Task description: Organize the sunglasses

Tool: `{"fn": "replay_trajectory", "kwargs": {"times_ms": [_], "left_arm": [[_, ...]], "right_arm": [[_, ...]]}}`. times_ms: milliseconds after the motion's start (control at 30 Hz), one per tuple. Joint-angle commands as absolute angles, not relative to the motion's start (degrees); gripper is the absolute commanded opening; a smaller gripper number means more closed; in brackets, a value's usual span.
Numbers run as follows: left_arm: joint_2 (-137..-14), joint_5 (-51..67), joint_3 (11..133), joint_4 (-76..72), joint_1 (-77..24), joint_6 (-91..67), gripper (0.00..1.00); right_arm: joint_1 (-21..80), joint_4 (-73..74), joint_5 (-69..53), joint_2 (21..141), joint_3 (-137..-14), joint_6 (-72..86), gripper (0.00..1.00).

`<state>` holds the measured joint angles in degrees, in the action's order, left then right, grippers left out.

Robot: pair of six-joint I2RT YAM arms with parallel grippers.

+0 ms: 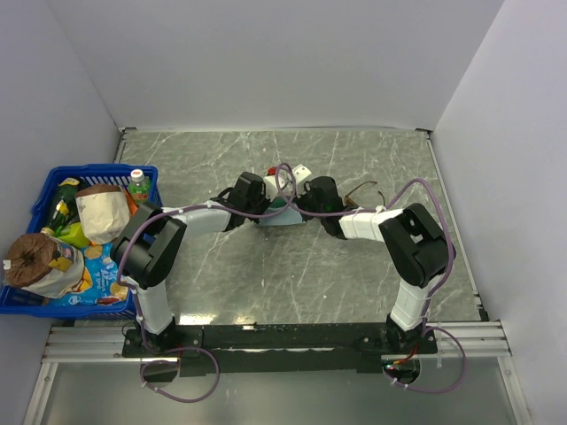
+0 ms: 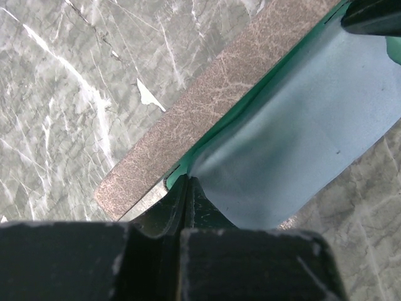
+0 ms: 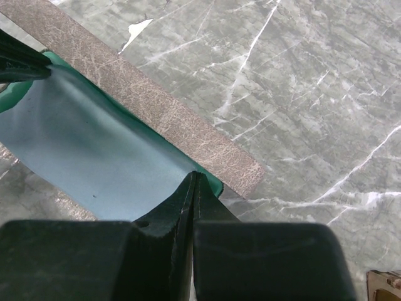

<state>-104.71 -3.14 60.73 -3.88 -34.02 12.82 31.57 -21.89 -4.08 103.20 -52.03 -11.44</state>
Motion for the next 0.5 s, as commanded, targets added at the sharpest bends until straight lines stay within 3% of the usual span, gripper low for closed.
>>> {"fn": "replay_trajectory", "kwargs": {"times_ms": [0,467], "left_arm": [[-102.48,-4.31,60.29,-6.33,-34.63,13.27,0.01],[-103.27,-6.24,60.82,-6.77,-35.24,13.18,0.01]], "right_arm": [[32.43,-24.17,-3.52,100.63,-52.21,-11.78,0.02],[33.57,-23.03,-1.41,102.57,-53.61,-12.83,0.03]]}}
